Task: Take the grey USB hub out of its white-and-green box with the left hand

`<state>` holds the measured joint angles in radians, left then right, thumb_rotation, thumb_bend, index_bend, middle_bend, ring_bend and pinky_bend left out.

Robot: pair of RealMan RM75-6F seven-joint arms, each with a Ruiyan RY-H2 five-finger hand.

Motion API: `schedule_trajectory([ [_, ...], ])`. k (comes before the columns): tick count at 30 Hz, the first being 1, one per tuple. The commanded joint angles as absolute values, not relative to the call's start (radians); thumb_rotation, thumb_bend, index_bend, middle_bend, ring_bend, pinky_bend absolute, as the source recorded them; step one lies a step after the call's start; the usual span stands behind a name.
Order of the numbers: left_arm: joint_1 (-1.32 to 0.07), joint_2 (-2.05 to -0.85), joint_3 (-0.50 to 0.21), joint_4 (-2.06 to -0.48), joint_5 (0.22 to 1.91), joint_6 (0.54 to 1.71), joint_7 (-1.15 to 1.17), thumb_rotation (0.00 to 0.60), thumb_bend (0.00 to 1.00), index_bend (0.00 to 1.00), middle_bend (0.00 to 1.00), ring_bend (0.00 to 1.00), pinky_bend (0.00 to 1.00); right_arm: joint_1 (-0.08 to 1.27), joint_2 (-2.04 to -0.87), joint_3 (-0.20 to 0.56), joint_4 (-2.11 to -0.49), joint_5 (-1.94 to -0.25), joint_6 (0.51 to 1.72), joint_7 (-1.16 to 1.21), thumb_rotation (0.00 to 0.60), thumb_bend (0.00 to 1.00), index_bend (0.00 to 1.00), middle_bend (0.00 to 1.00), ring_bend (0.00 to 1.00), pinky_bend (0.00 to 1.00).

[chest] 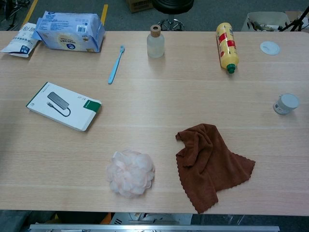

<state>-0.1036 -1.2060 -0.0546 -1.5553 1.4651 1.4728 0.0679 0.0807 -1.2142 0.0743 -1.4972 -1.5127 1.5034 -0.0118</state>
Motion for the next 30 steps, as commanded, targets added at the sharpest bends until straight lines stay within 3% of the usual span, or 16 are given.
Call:
schedule_trajectory([
  [1, -0.101, -1.209, -0.052, -1.554, 1.463, 1.473, 0.073, 0.6, 0.0, 0.17, 0.0, 0.0, 0.18, 0.08, -1.223, 0.071, -1.484, -1.511, 1.499, -0.001, 0.6, 0.0, 0.35, 0.24, 0.07, 0.14],
  [17, -0.116, -1.211, -0.044, -1.551, 1.485, 1.453, 0.072, 0.6, 0.0, 0.17, 0.0, 0.0, 0.18, 0.097, -1.216, 0.092, -1.48, -1.513, 1.499, 0.0, 0.6, 0.0, 0.35, 0.24, 0.07, 0.14],
  [30, -0.209, -1.182, -0.006, -1.513, 1.554, 1.306, -0.002, 0.6, 0.0, 0.06, 0.0, 0.0, 0.18, 0.136, -1.153, 0.139, -1.627, -1.461, 1.462, -0.132, 0.6, 0.0, 0.35, 0.23, 0.07, 0.17],
])
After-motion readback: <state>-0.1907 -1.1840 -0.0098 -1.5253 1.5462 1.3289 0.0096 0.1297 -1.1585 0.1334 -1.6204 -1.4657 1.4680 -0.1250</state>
